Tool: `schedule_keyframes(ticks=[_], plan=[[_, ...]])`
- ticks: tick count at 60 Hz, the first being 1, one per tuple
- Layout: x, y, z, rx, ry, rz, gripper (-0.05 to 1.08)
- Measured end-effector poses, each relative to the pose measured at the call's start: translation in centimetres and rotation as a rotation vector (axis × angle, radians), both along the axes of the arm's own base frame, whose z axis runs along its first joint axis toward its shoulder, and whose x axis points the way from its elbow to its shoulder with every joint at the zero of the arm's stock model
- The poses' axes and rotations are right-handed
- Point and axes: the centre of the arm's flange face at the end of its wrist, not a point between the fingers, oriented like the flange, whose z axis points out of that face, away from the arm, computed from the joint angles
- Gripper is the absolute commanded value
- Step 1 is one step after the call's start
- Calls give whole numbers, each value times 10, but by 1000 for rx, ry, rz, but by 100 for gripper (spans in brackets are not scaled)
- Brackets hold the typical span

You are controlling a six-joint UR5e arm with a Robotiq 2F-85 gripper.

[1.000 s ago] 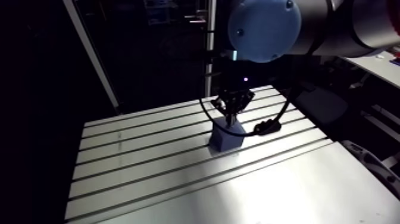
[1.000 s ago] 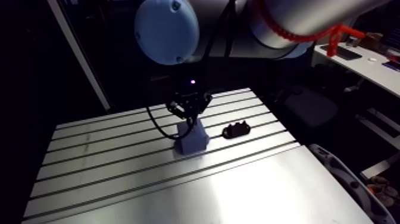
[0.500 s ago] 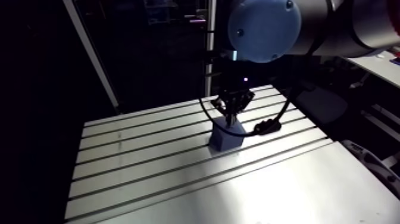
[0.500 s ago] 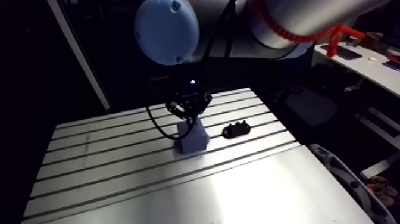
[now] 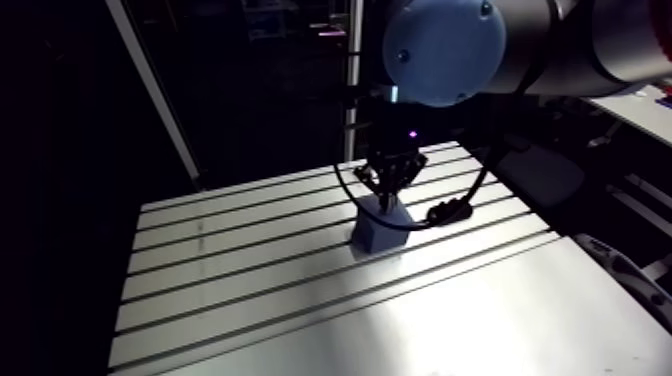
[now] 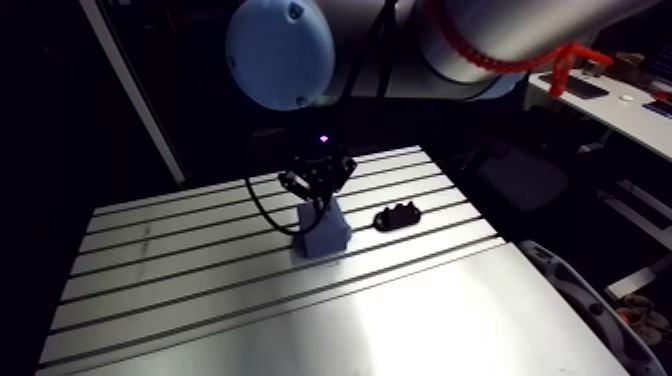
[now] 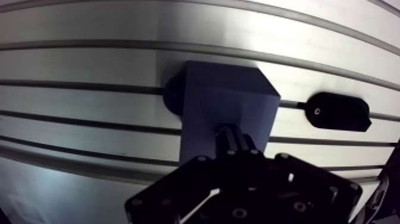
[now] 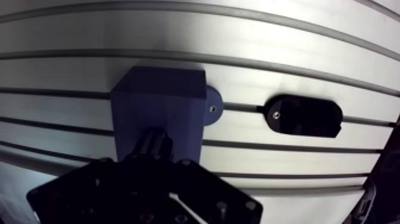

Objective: Pick up the M10 bolt and insert it into the hex recess until seated.

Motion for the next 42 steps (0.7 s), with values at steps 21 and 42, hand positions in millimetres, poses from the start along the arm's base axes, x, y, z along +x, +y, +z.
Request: schedule_keyframes(ticks=[21,42], plan=[[1,-1,-2,-2,-5,1,108],[1,-1,-2,-2,-4,3,108]])
